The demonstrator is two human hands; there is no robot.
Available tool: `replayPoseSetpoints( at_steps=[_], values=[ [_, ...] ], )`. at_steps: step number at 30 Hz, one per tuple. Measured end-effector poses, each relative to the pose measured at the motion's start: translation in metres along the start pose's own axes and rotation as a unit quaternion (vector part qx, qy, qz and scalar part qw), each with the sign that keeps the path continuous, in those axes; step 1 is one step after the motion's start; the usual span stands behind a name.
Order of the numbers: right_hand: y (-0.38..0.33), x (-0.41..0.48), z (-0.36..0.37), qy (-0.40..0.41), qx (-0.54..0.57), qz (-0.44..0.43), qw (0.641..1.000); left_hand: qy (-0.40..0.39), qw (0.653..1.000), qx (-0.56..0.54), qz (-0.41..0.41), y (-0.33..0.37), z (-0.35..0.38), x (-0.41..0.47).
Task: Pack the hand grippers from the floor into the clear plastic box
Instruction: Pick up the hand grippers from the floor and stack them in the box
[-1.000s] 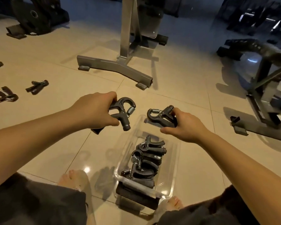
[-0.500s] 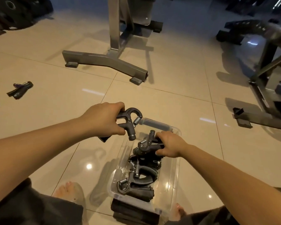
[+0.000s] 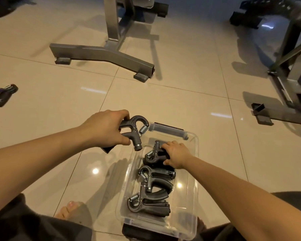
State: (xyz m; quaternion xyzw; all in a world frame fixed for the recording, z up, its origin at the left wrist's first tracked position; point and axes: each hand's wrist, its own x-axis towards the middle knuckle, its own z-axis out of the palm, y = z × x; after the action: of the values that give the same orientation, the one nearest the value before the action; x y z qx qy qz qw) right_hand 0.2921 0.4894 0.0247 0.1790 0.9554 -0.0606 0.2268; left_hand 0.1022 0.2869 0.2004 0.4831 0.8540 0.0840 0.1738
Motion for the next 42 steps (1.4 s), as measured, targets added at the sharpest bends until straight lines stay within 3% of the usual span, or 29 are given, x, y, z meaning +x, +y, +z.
replayPoseSetpoints(
  at_steps=[27, 33, 38, 42],
  values=[
    [-0.012, -0.002, 0.004, 0.01, -0.094, 0.038, 0.995, -0.011, 1.0, -0.008, 0.019, 0.001, -0.002, 0.005],
    [-0.023, -0.026, -0.071, 0.103, 0.042, 0.015, 0.994, -0.002, 0.999, -0.029, 0.03, 0.003, -0.007, 0.002],
    [-0.031, -0.069, -0.153, 0.172, 0.156, 0.01, 0.973, 0.009, 0.997, -0.072, 0.026, 0.006, -0.012, -0.002],
    [-0.064, -0.107, -0.179, 0.228, 0.205, -0.008, 0.952, 0.02, 0.993, -0.119, -0.001, 0.012, -0.012, -0.009]
  ],
)
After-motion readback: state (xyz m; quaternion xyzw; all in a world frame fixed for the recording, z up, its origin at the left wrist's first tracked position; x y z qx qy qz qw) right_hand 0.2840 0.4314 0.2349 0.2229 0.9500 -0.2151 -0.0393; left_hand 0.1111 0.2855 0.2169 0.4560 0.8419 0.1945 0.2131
